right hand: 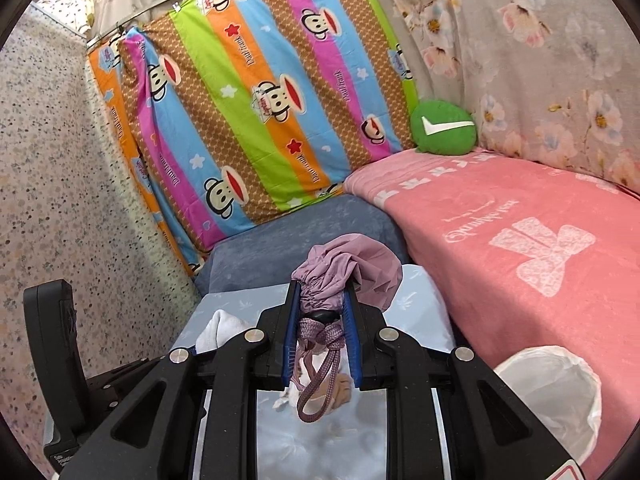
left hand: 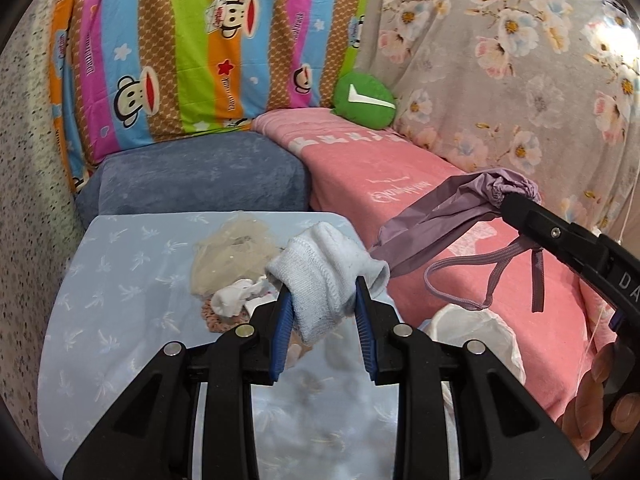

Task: Organize soft objects
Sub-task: 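Lift the sock and lilac garment and carry both over the bin, then open both grippers to drop the sock and lilac garment into the bin, then move both open grippers back over the remaining clothes pile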

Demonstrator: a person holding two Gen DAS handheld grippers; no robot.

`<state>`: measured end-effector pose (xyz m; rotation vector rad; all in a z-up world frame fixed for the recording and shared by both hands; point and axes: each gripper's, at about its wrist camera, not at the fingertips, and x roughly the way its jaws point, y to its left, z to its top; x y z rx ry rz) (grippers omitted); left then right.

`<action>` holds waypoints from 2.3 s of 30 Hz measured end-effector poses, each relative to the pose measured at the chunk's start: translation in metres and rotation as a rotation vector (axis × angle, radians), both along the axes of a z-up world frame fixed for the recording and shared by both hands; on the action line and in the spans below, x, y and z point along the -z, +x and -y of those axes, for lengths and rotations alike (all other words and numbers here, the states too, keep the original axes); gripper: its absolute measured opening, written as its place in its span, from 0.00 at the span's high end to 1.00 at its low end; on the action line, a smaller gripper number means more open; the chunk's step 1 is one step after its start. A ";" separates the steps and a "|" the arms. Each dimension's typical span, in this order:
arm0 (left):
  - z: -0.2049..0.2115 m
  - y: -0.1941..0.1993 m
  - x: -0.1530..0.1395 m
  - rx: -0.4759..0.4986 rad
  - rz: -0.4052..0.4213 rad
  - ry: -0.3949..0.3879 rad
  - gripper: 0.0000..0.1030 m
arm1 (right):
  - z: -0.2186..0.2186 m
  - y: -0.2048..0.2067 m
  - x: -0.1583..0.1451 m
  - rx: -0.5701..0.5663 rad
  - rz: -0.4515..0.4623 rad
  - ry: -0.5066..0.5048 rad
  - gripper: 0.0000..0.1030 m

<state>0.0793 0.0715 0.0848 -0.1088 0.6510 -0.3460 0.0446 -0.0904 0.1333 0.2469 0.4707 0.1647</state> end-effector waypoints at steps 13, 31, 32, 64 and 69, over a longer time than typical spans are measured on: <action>0.070 -0.025 -0.004 0.157 0.024 0.039 0.72 | 0.082 -0.057 0.006 0.159 -0.007 0.026 0.81; 0.180 -0.041 0.017 0.380 -0.002 0.126 0.68 | 0.183 -0.091 0.052 0.355 -0.094 0.093 0.79; 0.186 -0.041 0.017 0.390 -0.003 0.129 0.67 | 0.186 -0.091 0.054 0.360 -0.097 0.095 0.79; 0.165 -0.015 0.031 0.264 -0.022 0.123 0.25 | 0.163 -0.054 0.080 0.314 -0.158 0.077 0.58; 0.150 -0.010 0.035 0.232 -0.048 0.110 0.25 | 0.150 -0.046 0.083 0.285 -0.171 0.069 0.58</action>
